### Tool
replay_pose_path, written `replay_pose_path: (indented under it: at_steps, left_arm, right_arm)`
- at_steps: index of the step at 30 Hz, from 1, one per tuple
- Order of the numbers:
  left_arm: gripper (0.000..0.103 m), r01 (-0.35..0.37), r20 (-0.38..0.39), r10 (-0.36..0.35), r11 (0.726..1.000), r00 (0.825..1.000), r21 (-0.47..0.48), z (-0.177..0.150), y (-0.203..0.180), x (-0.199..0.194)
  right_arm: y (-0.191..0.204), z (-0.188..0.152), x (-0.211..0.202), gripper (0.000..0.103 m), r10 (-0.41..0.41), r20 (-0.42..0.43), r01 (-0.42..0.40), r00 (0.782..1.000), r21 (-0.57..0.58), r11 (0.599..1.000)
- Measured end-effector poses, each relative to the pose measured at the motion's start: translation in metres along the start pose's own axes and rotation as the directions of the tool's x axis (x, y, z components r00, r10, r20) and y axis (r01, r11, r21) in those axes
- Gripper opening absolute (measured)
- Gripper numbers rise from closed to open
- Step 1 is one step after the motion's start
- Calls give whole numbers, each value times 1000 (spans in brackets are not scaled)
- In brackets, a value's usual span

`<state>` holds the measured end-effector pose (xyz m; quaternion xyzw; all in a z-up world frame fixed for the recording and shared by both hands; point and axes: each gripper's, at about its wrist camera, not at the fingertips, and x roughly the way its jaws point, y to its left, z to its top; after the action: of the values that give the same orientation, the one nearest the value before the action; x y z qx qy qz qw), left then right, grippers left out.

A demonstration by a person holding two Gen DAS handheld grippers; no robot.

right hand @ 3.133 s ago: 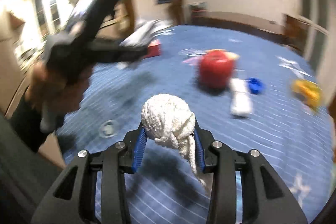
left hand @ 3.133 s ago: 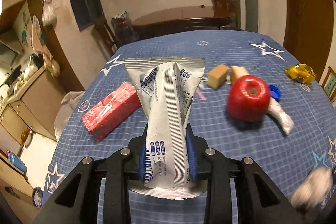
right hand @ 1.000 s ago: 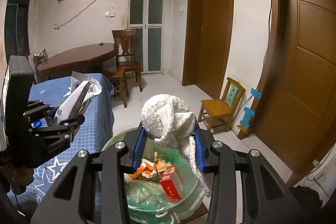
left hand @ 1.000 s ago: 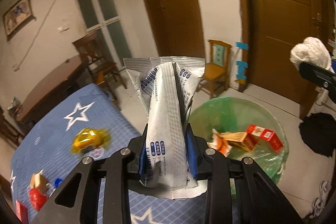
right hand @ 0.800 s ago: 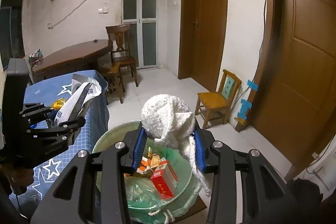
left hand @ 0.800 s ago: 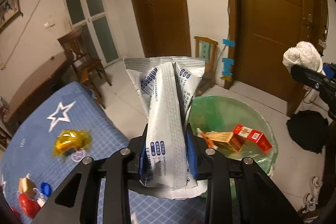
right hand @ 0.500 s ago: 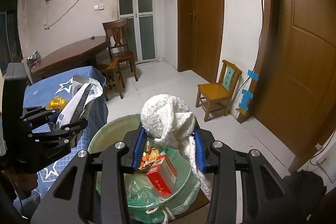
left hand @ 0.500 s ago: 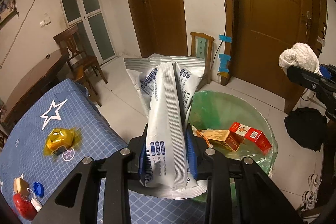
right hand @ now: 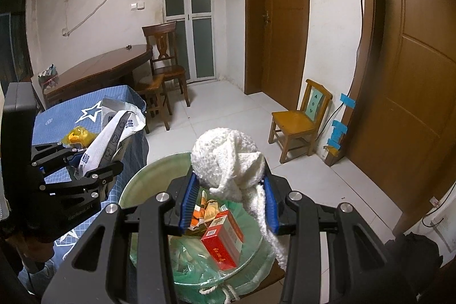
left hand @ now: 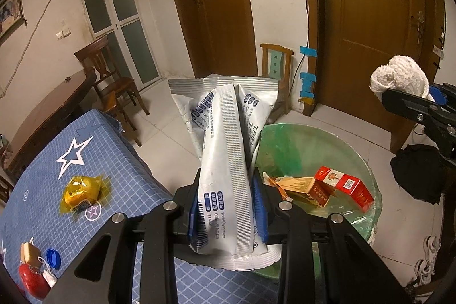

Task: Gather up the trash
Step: 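Carry the towel and snack bag over the green bin, then open both tools to drop the towel and snack bag into the bin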

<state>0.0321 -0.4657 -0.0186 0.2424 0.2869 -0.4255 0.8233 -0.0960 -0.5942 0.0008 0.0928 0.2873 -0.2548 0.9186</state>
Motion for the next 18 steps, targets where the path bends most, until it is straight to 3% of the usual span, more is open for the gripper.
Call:
replay_pose_path:
  at_steps: [18]
  left_arm:
    - [33, -23, -4, 23, 1000, 1000, 3, 0, -4, 8]
  right_arm:
    - [5, 6, 13, 38, 18, -5, -18, 1000, -48, 999]
